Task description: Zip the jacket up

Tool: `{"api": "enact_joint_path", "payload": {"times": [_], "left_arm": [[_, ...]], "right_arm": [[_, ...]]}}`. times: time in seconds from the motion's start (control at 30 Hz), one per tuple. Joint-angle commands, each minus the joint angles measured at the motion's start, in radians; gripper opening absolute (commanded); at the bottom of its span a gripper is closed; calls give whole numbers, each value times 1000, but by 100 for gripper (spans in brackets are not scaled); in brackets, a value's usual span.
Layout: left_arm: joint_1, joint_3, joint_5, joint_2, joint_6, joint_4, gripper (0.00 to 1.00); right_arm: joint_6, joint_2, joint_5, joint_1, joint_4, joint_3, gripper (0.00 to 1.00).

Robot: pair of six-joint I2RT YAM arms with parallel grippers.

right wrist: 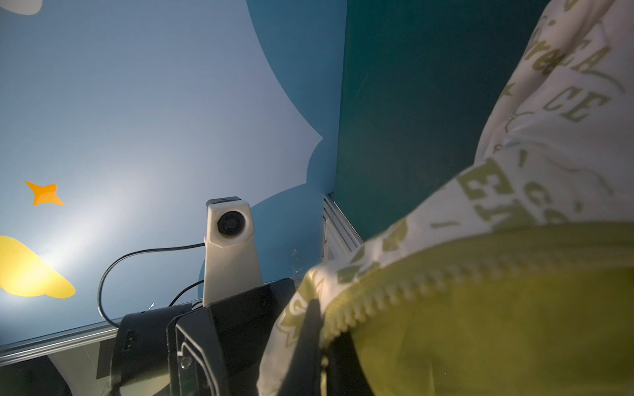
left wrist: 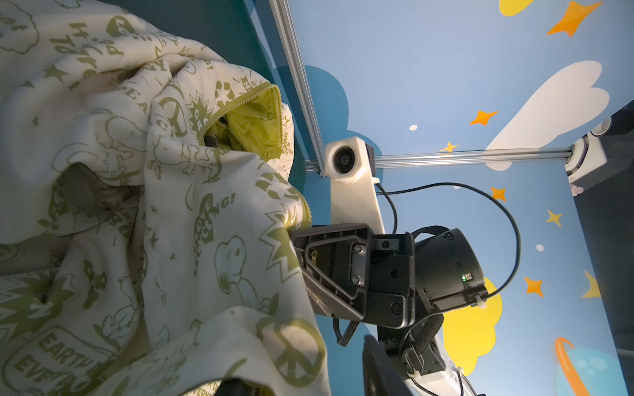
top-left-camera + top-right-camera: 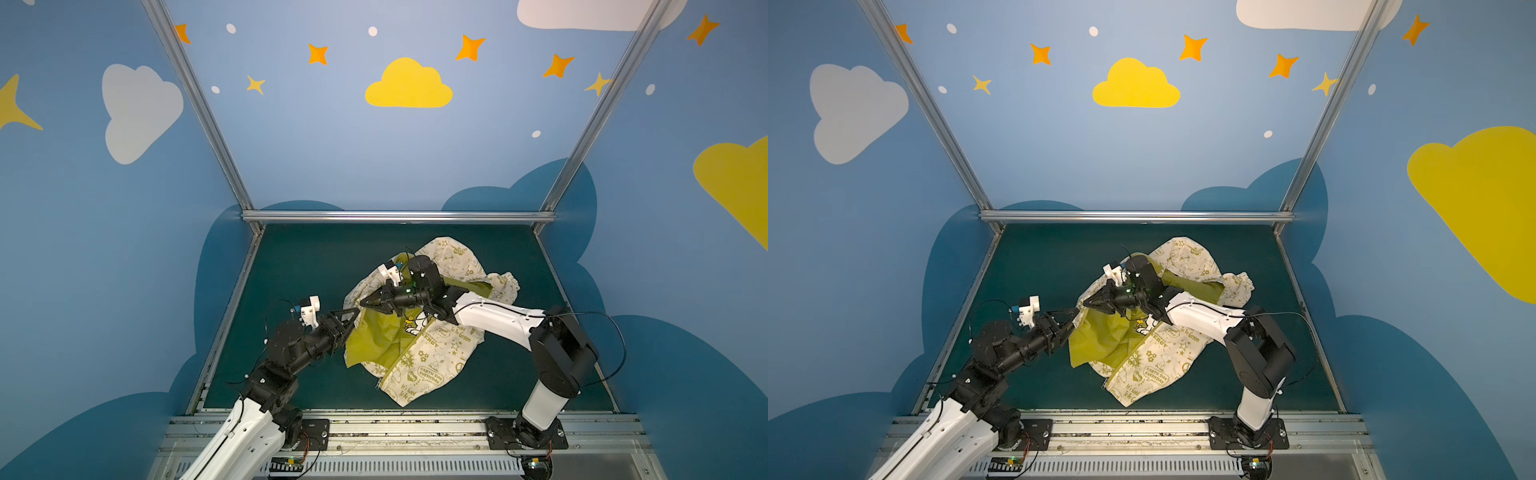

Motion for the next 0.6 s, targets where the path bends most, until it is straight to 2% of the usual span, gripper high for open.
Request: {"api": "enact_joint_path", "payload": {"times": [0.0, 0.27, 0.47, 0.57], "left_arm": [[-2, 32, 16, 7, 25, -15, 42], [-2, 41, 32, 25, 29, -27, 27], [-2, 49, 34, 24, 42, -67, 6], [-2, 51, 31, 20, 56, -81, 3]], "right_arm": [[-38, 12, -20, 0, -37, 52, 0], [-68, 33, -37, -2, -97, 100, 0], [-81, 19, -26, -2, -110, 102, 1], [-58, -4, -21, -10, -106, 89, 25]]}}
